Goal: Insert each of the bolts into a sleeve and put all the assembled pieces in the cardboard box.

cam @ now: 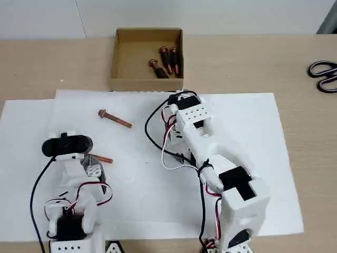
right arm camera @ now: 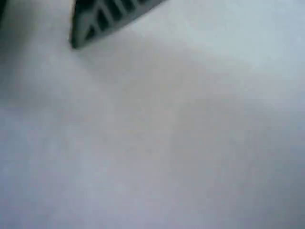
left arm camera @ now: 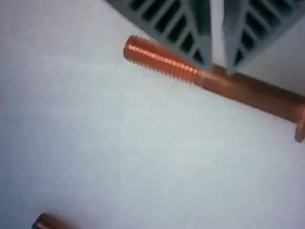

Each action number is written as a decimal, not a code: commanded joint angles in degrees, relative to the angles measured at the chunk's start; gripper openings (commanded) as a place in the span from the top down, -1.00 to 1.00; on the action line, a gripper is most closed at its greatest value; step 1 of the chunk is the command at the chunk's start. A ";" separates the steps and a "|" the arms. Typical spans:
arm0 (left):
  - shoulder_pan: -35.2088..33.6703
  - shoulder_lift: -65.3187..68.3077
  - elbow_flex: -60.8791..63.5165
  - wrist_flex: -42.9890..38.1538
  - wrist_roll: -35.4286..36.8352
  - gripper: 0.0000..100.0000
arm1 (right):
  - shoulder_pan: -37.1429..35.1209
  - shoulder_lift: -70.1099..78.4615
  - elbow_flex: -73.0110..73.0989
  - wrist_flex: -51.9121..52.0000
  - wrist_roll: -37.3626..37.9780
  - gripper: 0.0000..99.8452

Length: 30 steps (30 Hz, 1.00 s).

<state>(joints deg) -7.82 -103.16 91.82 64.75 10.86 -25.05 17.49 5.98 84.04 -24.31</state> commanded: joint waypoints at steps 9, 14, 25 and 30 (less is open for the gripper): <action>0.00 -0.62 -0.22 -0.88 -0.35 0.99 | 1.19 0.13 -0.09 -0.31 0.44 0.99; 0.18 -0.62 -0.22 -0.88 -0.26 0.99 | 1.27 -0.31 -0.26 1.45 0.44 1.00; 0.00 -0.62 -10.33 -1.23 -0.18 0.99 | 1.19 -16.92 -11.60 10.77 3.43 1.00; 0.35 -0.26 -16.48 -1.23 -0.18 0.99 | 4.18 -23.96 -9.05 11.21 4.57 1.00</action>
<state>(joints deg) -7.82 -103.16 80.48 64.75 10.86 -23.38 -0.97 -2.90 94.86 -20.53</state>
